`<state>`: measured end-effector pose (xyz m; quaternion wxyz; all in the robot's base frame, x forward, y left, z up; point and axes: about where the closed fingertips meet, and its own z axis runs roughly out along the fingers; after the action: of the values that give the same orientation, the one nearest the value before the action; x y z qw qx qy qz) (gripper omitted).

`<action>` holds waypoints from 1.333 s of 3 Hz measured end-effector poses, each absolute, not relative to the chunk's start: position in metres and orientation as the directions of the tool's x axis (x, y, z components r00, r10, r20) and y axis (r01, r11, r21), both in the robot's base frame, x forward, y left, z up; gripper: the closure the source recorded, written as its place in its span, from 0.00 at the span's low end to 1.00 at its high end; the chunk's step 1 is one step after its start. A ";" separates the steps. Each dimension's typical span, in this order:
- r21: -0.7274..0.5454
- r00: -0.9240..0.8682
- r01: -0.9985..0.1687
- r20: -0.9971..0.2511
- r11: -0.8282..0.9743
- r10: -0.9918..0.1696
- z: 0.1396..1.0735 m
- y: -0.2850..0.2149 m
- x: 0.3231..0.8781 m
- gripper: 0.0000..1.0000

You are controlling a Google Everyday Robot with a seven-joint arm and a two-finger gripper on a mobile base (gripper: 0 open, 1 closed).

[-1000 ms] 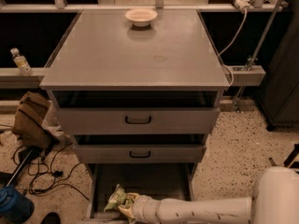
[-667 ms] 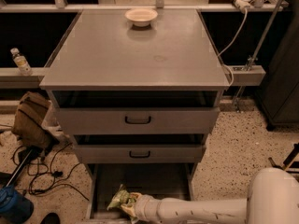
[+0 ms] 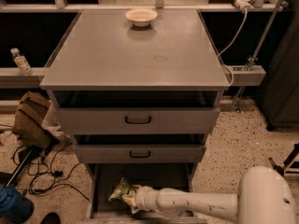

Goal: Place green jalapeno chip bag into bottom drawer

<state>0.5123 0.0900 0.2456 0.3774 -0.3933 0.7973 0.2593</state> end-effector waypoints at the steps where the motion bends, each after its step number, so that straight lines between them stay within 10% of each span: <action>1: 0.165 -0.456 -0.797 -0.796 0.581 -0.399 0.228 0.082 0.514 1.00; 4: 0.212 -0.507 -0.741 -0.799 0.637 -0.324 0.203 0.066 0.520 1.00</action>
Offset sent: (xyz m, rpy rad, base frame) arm -0.0183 -0.0382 -0.0451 0.0821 0.0956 -0.1269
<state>0.5198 0.0662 0.2026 0.3767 -0.3237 0.8225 0.2772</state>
